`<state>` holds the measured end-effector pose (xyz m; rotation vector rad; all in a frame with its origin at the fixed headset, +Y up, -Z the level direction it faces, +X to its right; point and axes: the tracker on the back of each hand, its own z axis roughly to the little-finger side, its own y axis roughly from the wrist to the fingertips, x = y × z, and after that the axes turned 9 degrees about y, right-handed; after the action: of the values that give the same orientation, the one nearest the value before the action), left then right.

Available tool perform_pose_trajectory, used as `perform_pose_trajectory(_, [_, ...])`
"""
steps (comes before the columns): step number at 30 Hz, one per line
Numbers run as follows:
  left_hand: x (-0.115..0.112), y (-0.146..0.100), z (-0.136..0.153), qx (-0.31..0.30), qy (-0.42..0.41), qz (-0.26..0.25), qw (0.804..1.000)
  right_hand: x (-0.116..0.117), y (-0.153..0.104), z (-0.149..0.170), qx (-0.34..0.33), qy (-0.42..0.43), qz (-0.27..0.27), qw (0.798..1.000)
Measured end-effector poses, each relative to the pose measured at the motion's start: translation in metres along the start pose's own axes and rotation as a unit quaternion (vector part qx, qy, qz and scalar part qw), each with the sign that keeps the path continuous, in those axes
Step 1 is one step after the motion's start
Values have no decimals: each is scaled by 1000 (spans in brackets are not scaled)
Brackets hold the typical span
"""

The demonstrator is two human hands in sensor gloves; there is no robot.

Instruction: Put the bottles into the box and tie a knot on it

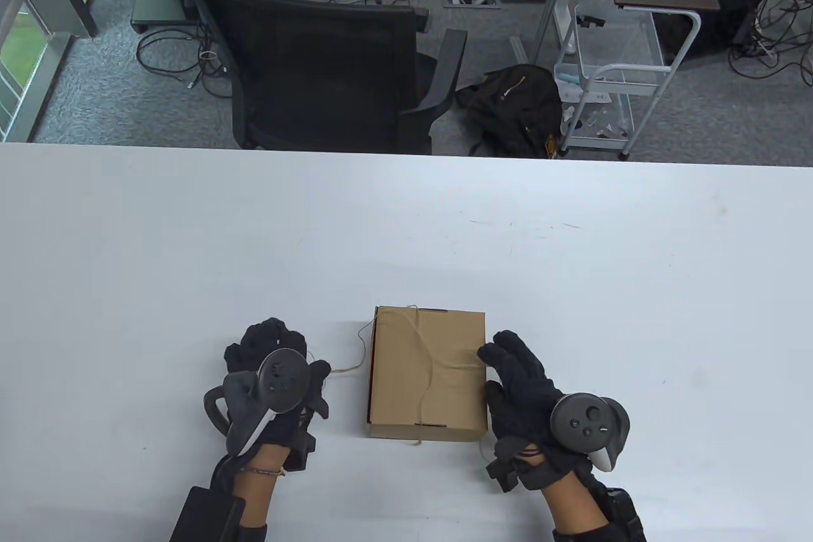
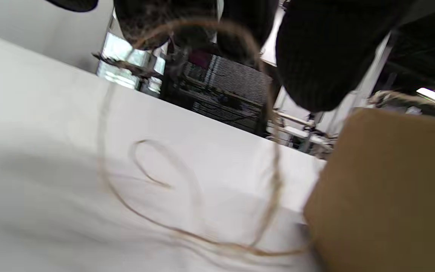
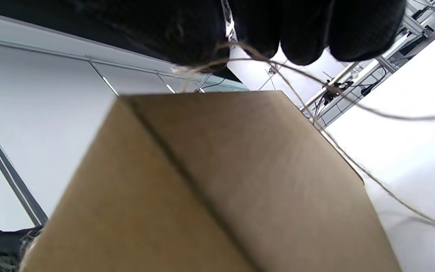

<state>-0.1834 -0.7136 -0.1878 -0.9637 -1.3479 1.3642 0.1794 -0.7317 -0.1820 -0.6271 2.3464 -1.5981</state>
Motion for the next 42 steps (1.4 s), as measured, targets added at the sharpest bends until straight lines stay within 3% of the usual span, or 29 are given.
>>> perform_pose_trajectory(3, [-12,5,1,-26,-141,54,988,2,1,-1,-4,34,-9,999])
perform_pose_trajectory(5, [-24,9,1,-48,-232,79,968,7,2,-3,-12,58,-25,998])
perform_pose_trajectory(7, [-38,14,-1,-81,-323,115,936,13,4,-5,-19,53,-47,997])
perform_pose_trajectory(11, [-61,17,-9,-96,-378,185,902,27,9,-4,6,-2,-70,998])
perform_pose_trajectory(13, [-66,16,-13,-103,-404,203,886,30,9,-2,18,-24,-55,998])
perform_pose_trajectory(16, [-64,13,-19,-94,-374,188,903,30,8,-1,19,6,-21,1000])
perform_pose_trajectory(18, [-54,9,-21,-58,-332,153,929,33,7,-3,-11,6,6,1000])
perform_pose_trajectory(20, [-47,6,-24,-60,-289,120,948,37,6,-8,-17,-11,-12,1000])
perform_pose_trajectory(22, [-41,3,-27,-44,-276,108,954,40,4,-8,-56,-29,-18,998])
perform_pose_trajectory(28, [-40,-2,-29,-41,-282,96,954,42,5,-8,-90,40,-57,994])
perform_pose_trajectory(34, [-44,-5,-28,-42,-309,110,944,33,8,2,-65,115,-44,990])
perform_pose_trajectory(37, [-45,-5,-28,-39,-312,115,942,36,6,2,-66,86,-51,993])
perform_pose_trajectory(38, [-44,-5,-28,-38,-310,113,943,34,5,2,-69,50,-34,996])
perform_pose_trajectory(42, [-44,-7,-27,-31,-319,115,940,30,6,3,-49,38,-1,998])
